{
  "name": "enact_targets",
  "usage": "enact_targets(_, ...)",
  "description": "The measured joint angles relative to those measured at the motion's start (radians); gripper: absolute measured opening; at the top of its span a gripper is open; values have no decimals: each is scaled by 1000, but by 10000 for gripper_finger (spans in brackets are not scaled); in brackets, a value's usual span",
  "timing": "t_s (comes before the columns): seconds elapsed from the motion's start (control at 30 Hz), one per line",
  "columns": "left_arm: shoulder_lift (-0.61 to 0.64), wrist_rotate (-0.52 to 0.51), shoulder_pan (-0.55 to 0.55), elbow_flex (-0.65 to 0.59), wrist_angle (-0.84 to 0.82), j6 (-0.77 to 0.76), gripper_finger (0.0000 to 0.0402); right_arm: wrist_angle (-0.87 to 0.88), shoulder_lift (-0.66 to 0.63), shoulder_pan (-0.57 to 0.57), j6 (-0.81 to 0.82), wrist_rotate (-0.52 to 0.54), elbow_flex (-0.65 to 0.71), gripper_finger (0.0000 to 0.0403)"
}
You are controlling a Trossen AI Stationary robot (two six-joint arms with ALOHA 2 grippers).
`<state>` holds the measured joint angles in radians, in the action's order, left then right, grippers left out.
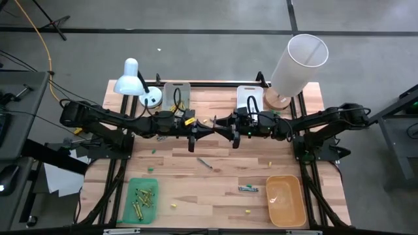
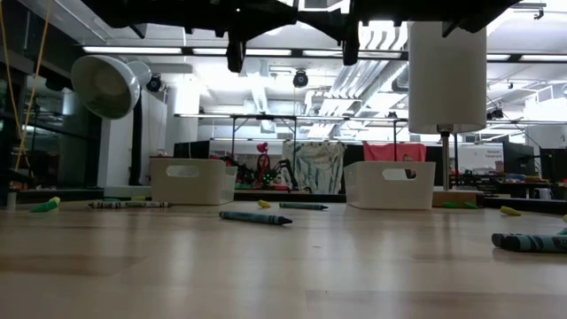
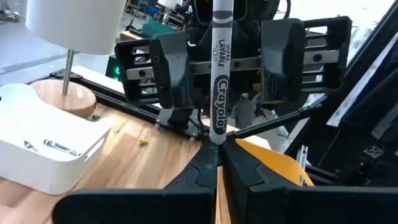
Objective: Sort crayons
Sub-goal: Put the gray crayon into the white bin
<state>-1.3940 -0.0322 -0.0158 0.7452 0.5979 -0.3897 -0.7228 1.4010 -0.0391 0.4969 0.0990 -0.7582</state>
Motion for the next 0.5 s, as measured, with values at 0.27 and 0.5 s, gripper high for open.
enact_targets(0.27,0,-1,0,0,-2,0,0,0,0,0,0,7,0,197)
enact_targets(0.5,-2,2,0,0,2,0,0,0,0,0,22,56,0,197)
